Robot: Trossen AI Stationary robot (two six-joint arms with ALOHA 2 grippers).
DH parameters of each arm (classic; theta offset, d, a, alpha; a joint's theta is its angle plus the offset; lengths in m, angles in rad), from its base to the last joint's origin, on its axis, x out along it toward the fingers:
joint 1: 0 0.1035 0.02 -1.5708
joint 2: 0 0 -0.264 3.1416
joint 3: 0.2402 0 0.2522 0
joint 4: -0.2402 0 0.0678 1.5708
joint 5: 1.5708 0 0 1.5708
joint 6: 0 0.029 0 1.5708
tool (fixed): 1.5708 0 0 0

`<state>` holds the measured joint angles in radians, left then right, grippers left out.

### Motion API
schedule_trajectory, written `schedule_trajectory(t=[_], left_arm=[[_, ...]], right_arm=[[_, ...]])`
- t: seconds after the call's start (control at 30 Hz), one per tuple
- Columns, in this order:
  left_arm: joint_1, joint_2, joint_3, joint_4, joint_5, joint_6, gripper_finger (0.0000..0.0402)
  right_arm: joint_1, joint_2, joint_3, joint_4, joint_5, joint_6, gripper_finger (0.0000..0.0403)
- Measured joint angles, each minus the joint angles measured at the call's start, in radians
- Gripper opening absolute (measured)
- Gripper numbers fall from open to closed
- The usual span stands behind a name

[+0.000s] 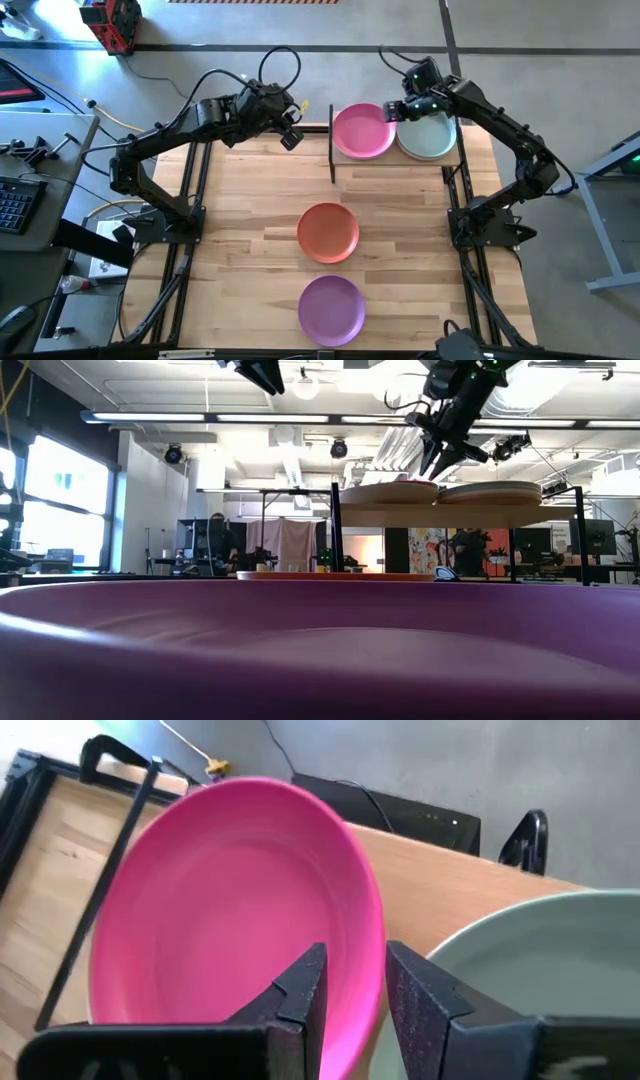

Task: Place and stack plates onto a shelf
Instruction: Stack the pink plate on top of the white plate on the shelf, then stack the orange plate on top of the pink plate on the shelf

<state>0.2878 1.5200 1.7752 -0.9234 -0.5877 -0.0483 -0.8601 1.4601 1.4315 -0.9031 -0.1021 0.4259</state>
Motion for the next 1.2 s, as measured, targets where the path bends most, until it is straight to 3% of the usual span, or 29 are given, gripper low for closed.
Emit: schedule_trajectory(t=[0.23,0.37,0.47,0.67,0.87,1.2], left_arm=[[0.006,0.000,0.000,-0.031,0.009,-0.003,0.0115],[0.007,0.000,-0.002,-0.126,0.104,-0.041,0.0115],[0.006,0.000,-0.033,-0.151,0.196,-0.115,0.0115],[-0.010,0.001,-0.140,-0.177,0.351,-0.316,0.0115],[-0.055,0.001,-0.267,-0.172,0.373,-0.479,0.0115],[-0.131,0.000,-0.475,-0.026,0.467,-0.555,0.0115]], right_arm=[[-0.005,-0.003,0.062,-0.062,-0.078,-0.015,0.0083],[0.037,-0.003,0.066,-0.122,-0.218,-0.026,0.0083],[0.096,-0.003,0.066,-0.177,-0.261,-0.042,0.0083],[0.244,-0.003,0.066,-0.241,-0.253,-0.060,0.0083],[0.384,-0.003,0.066,-0.218,-0.245,0.012,0.0083],[0.578,-0.003,0.067,-0.151,-0.098,0.207,0.0083]])
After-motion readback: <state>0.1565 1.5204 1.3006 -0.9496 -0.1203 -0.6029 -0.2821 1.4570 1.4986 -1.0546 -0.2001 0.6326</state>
